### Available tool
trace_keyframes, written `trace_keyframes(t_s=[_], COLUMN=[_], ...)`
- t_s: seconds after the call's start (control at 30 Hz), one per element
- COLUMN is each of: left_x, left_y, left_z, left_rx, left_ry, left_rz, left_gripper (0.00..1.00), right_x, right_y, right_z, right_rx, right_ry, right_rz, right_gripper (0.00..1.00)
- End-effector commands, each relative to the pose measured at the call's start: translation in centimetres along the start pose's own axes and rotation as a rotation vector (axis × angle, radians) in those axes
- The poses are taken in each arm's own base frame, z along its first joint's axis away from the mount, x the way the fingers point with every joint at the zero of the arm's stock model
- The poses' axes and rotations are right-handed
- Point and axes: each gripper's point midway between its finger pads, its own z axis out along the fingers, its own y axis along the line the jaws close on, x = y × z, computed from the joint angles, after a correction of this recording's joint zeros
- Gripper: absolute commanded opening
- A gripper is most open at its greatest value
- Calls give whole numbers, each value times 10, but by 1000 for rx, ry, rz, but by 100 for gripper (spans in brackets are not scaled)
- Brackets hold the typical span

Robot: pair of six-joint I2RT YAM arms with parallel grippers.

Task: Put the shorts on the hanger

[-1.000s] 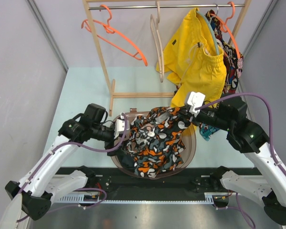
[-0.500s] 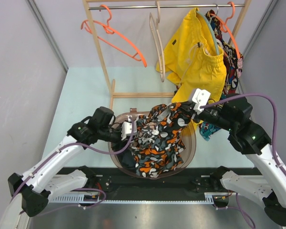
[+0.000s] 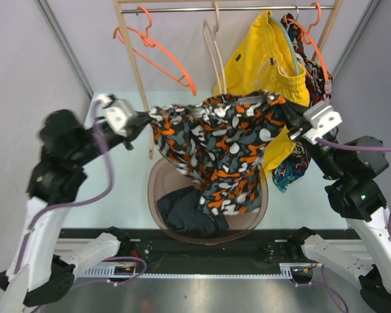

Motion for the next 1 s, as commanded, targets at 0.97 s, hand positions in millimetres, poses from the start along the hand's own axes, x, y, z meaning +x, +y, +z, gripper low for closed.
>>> trace_keyframes(t_s=[0.97], left_x=[187], left_y=[-101], left_z=[-50], left_rx=[462], left_ry=[382], left_rz=[318], left_gripper=[1], right_x=[171], right_y=[193], right_z=[-84], right_rx=[-919], right_ry=[358], right_rz=[134], right_gripper=[0])
